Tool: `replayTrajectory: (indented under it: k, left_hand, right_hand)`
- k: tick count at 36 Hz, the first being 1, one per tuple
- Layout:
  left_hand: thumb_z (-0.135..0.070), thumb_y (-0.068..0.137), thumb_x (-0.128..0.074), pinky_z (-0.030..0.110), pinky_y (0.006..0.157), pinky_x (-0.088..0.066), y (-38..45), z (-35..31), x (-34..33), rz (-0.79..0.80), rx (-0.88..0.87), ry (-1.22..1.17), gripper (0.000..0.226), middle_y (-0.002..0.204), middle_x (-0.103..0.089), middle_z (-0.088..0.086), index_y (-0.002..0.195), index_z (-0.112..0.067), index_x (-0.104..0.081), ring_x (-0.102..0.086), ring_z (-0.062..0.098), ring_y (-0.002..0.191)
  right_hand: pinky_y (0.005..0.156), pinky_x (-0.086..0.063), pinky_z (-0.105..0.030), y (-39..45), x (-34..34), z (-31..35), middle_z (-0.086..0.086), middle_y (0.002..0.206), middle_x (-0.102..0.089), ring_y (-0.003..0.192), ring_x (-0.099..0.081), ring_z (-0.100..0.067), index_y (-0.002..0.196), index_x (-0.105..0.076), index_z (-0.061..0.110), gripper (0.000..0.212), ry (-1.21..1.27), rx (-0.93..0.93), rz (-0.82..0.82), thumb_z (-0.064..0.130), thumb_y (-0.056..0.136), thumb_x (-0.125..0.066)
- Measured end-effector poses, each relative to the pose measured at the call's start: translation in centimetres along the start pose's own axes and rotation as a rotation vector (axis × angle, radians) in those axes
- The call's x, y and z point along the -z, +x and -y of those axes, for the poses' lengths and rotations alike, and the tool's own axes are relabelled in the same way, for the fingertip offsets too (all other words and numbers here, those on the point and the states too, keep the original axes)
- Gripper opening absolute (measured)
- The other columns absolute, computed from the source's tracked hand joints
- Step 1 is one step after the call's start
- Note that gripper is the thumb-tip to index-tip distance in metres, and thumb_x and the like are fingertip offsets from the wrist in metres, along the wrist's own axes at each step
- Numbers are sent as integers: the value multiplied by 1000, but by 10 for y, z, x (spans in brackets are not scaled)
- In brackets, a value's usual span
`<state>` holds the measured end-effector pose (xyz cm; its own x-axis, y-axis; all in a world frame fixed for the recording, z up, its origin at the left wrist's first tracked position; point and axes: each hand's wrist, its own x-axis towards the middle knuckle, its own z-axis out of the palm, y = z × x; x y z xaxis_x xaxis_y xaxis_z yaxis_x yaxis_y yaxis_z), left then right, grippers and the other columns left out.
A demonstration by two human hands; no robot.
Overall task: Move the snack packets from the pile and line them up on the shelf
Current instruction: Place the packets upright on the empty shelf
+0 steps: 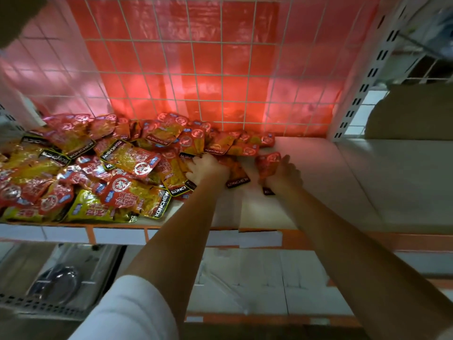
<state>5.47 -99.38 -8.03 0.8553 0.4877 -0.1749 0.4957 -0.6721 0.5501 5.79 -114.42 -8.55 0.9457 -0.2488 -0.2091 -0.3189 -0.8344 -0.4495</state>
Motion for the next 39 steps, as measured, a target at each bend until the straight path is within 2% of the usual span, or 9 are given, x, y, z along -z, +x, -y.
replayTrajectory:
  k: [5,10,16,19,22,26,31,36,39]
  left_hand:
    - [-34,85,-59,44,107,-20,-12,0,-9,-88,-17,-126,48,135,-44,11,125,-11,-43,-31,33,129]
    - [-35,85,-61,49,110,-20,-22,7,-14,-109,-6,-372,53,130,-46,16,126,-12,-37,-34,37,126]
    - [-23,77,-74,37,83,-52,-31,18,-13,-113,-59,-700,50,102,-60,3,115,-13,-43,-59,23,98]
    - [-12,79,-71,14,58,-45,-39,20,-10,-124,-97,-793,47,89,-58,-4,120,-9,-47,-55,3,72]
    - [-8,81,-65,5,50,-38,-48,19,-10,-179,-106,-838,39,89,-58,-3,119,-7,-53,-51,1,68]
    - [-19,78,-70,10,53,-36,-66,15,-15,-244,-202,-838,33,94,-66,16,106,-2,-65,-59,29,81]
    - [-10,67,-62,30,70,-45,-107,-7,-24,-158,-271,-1074,21,69,-65,-12,72,-29,-69,-56,12,73]
    - [11,84,-55,22,57,-47,-151,-50,-49,15,-279,-1183,25,72,-61,0,103,-6,-58,-58,8,62]
    - [9,88,-50,20,44,-47,-179,-80,-72,142,-287,-1141,22,70,-59,3,98,-9,-59,-59,9,52]
  right_hand:
    - [91,-47,-38,-7,6,-9,-13,121,-56,111,-53,-32,125,-44,10,70,35,72,53,34,69,-79]
    - [83,-45,-35,-16,7,-18,-14,116,-58,106,-56,-33,120,-45,7,48,122,125,1,22,81,-68]
    - [70,-44,-31,-23,10,-34,-13,105,-63,95,-58,-33,107,-57,7,25,280,129,-73,13,84,-61]
    - [80,-53,-40,-26,14,-42,-11,102,-66,90,-63,-30,104,-60,8,28,455,144,-34,18,80,-69]
    - [85,-52,-44,-30,20,-49,-12,104,-66,94,-63,-30,107,-59,6,29,578,143,-15,15,81,-69]
    - [82,-50,-37,-33,29,-62,-12,106,-65,96,-62,-28,106,-59,7,26,723,141,10,9,81,-68]
    - [75,-48,-31,-37,50,-84,-9,99,-63,88,-59,-23,95,-57,11,19,846,185,24,2,82,-66]
    - [67,-47,-23,-41,88,-133,-7,98,-63,87,-59,-19,102,-59,6,22,914,214,18,1,82,-66]
    - [73,-50,-29,-38,115,-176,-8,99,-64,88,-60,-20,95,-57,12,21,943,222,1,0,81,-66]
